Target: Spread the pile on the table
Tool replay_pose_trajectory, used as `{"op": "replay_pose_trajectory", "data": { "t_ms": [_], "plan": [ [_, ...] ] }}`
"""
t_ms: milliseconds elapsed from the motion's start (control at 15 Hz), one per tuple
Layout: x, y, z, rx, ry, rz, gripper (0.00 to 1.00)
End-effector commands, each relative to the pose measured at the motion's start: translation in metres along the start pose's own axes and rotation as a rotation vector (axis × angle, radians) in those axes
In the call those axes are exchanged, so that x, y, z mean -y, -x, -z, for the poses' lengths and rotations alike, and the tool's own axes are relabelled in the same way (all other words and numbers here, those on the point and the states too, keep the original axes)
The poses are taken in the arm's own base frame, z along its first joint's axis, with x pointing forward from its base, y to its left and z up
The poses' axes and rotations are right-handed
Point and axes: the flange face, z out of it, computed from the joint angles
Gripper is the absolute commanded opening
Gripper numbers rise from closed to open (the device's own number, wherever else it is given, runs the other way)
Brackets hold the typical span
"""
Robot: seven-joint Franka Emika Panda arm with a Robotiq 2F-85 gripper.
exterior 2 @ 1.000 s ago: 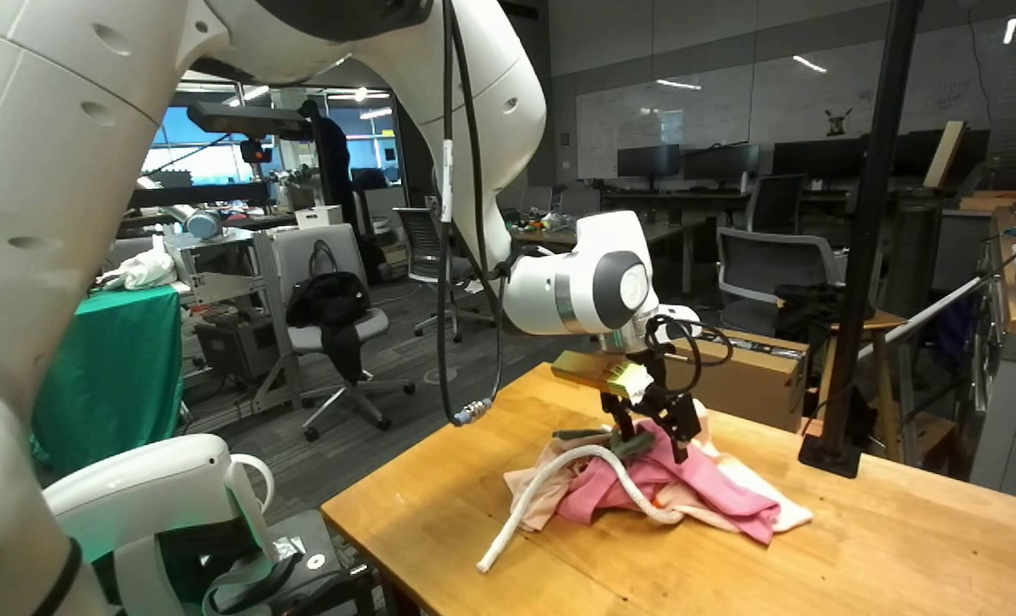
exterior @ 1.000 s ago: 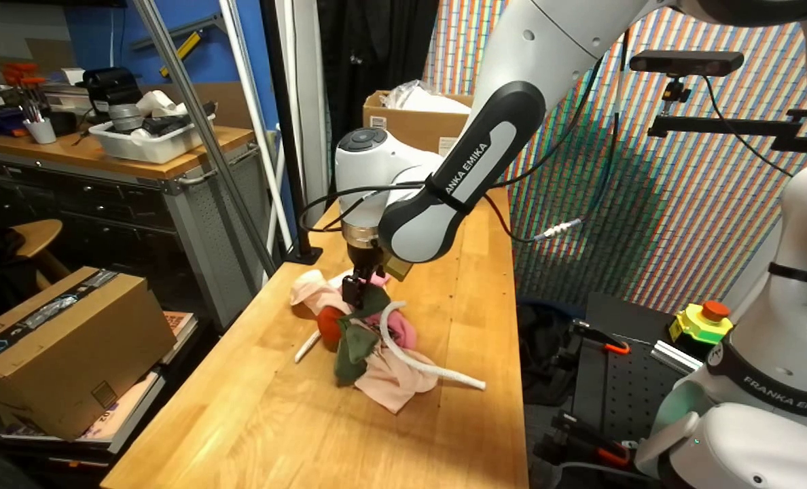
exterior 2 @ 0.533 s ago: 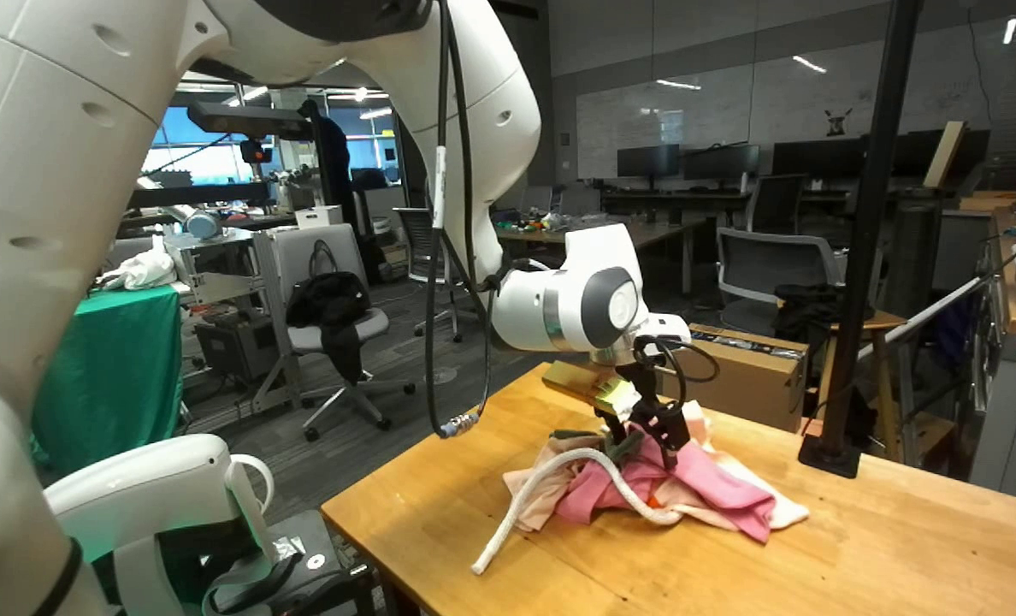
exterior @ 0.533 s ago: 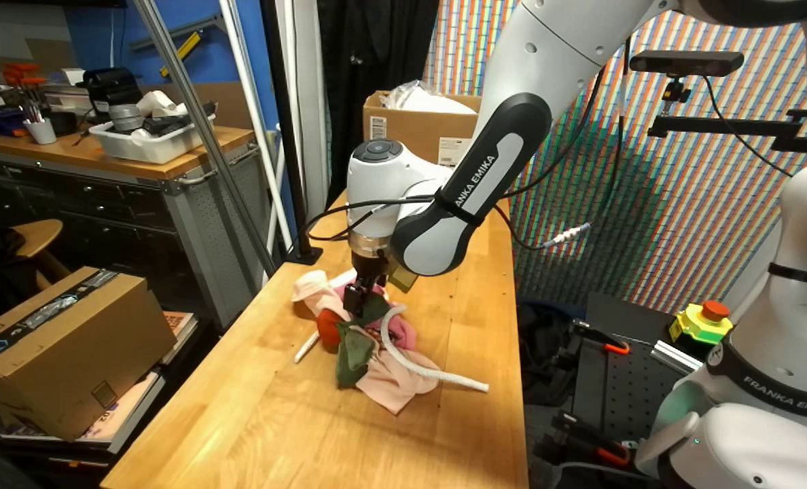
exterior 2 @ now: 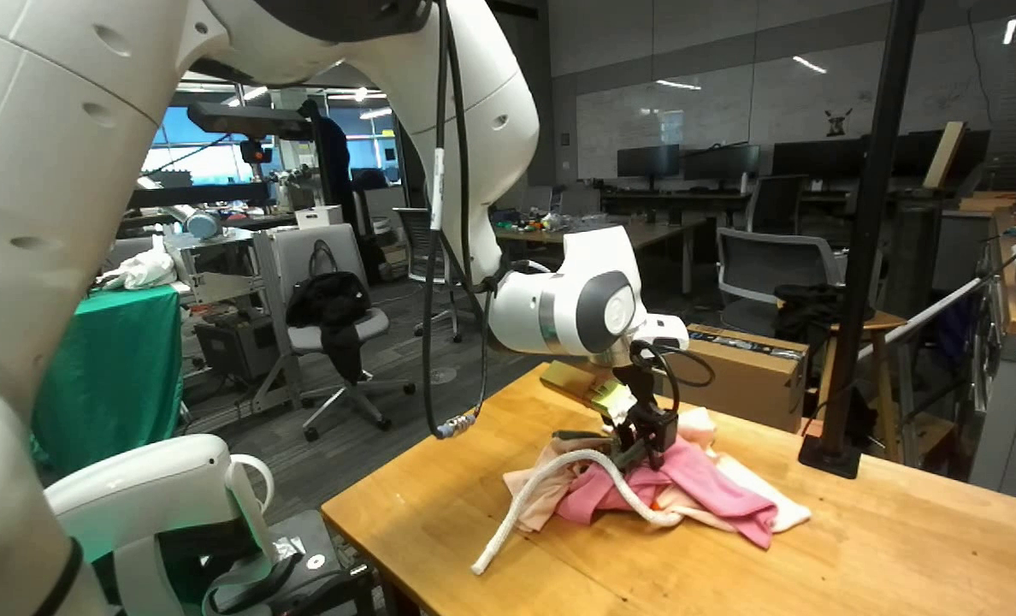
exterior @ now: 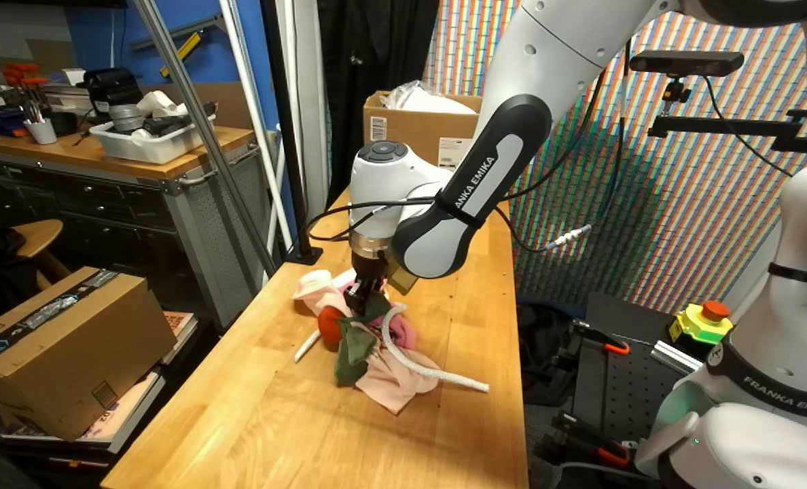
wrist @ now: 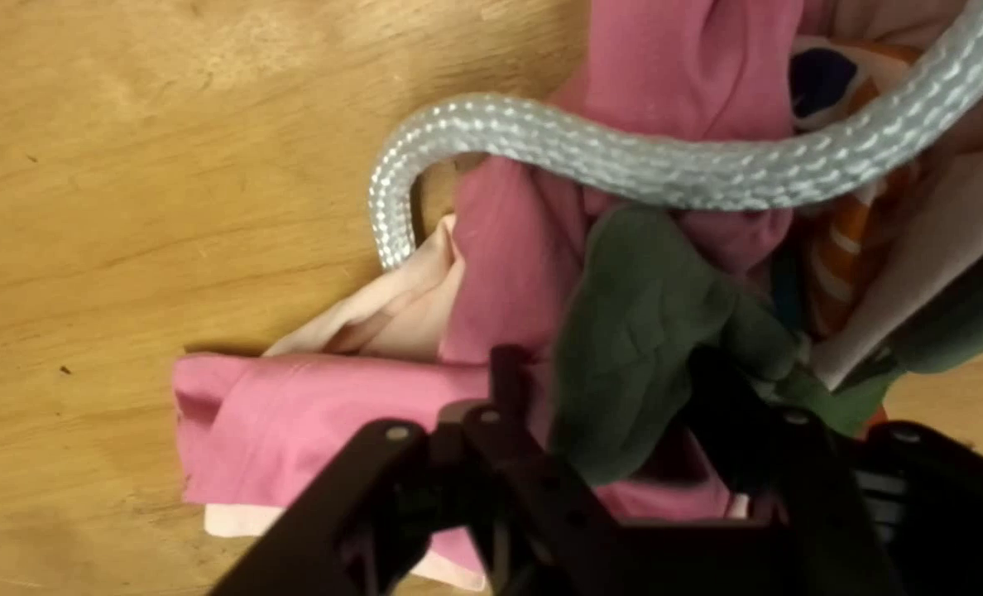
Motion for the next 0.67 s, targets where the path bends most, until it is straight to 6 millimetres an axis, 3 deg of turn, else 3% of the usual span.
{"op": "replay_pose_trajectory", "data": {
  "t_ms": [0,200,600],
  "plan": [
    [0.002,0.002,0.014,-0.011,-0.007,-0.005,0.23],
    [0.007,0.000,0.027,0.004,0.002,-0.005,0.02],
    [0.014,0.000,0.065,0.029,0.048,0.014,0.03]
  ]
}}
